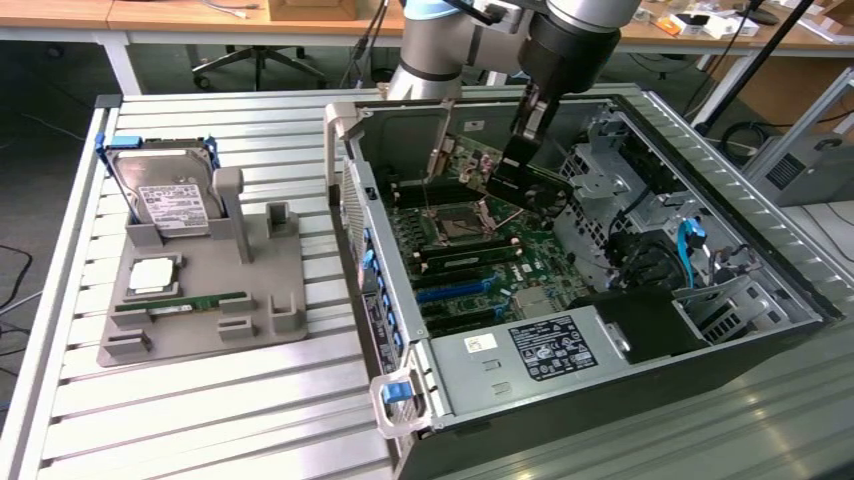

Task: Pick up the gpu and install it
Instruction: 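Insert the gpu into the slot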

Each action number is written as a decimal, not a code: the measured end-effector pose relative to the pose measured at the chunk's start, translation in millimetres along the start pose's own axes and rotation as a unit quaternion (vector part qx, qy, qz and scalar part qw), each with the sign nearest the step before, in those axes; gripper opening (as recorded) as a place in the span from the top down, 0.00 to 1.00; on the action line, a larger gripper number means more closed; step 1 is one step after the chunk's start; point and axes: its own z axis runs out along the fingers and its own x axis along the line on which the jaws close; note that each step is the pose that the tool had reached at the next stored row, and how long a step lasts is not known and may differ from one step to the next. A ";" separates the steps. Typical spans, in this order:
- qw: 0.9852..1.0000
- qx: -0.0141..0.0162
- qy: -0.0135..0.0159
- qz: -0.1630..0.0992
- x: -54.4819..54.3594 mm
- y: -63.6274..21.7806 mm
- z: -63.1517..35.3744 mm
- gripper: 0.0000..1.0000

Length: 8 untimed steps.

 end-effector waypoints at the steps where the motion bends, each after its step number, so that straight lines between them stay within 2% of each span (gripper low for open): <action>1: 1.000 0.000 0.000 -0.001 0.0 0.0 0.0 0.73; 8: 1.000 0.000 0.001 -0.014 0.0 0.0 0.1 0.73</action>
